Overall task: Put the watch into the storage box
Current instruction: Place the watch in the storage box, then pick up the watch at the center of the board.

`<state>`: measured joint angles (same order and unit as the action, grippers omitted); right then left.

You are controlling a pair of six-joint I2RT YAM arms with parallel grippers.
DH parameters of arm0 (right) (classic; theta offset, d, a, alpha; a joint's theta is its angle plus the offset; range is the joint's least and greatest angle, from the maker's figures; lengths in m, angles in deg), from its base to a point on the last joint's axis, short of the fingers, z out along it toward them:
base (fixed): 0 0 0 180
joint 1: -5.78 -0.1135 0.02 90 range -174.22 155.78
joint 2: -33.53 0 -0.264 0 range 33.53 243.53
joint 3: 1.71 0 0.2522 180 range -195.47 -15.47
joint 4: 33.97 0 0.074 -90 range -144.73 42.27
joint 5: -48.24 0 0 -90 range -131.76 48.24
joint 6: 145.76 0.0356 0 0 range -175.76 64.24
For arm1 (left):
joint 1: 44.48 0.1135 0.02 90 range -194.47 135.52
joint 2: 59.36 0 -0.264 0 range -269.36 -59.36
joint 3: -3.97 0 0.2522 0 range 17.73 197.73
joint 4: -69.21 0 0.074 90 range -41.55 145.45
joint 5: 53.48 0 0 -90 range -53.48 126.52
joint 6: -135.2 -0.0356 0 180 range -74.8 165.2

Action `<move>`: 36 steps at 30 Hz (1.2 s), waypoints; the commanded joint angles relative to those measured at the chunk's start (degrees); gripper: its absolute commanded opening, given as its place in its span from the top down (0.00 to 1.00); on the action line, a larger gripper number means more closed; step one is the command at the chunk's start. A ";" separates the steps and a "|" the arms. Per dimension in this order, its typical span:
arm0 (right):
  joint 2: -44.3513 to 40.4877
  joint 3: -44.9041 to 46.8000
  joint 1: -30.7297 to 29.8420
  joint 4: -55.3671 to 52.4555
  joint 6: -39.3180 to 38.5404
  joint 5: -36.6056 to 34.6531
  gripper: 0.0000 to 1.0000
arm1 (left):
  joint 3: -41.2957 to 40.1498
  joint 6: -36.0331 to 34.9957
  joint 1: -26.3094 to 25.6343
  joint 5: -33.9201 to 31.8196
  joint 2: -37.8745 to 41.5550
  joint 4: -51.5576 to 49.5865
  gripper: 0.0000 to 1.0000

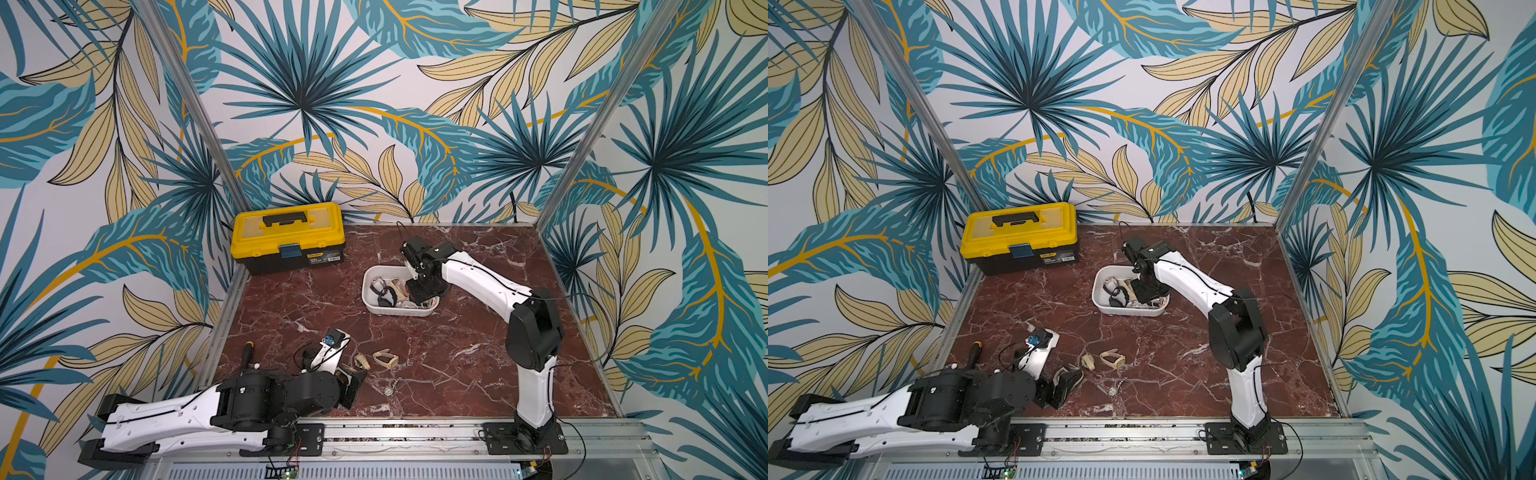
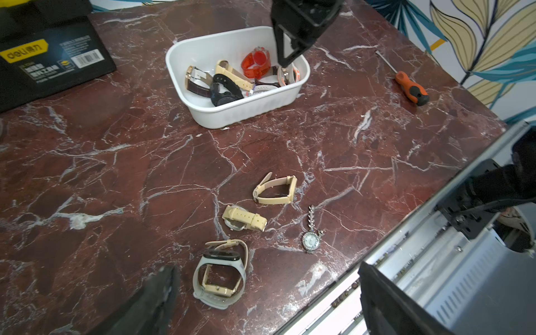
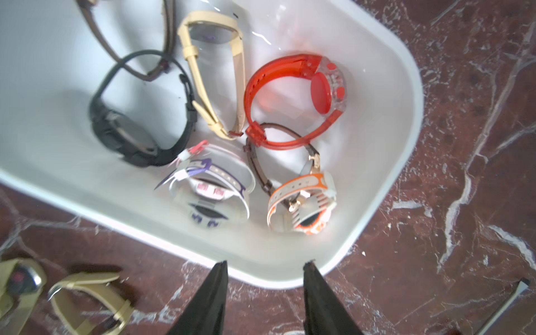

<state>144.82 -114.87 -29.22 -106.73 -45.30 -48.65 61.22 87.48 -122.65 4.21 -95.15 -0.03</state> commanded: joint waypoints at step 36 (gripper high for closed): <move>-58.99 51.26 -1.32 19.91 9.32 25.36 0.00 | -9.02 19.95 46.09 60.83 -18.57 26.99 0.00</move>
<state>85.89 -64.73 -30.31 -86.60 -35.82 -22.84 55.58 97.21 -77.29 62.74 -116.75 23.62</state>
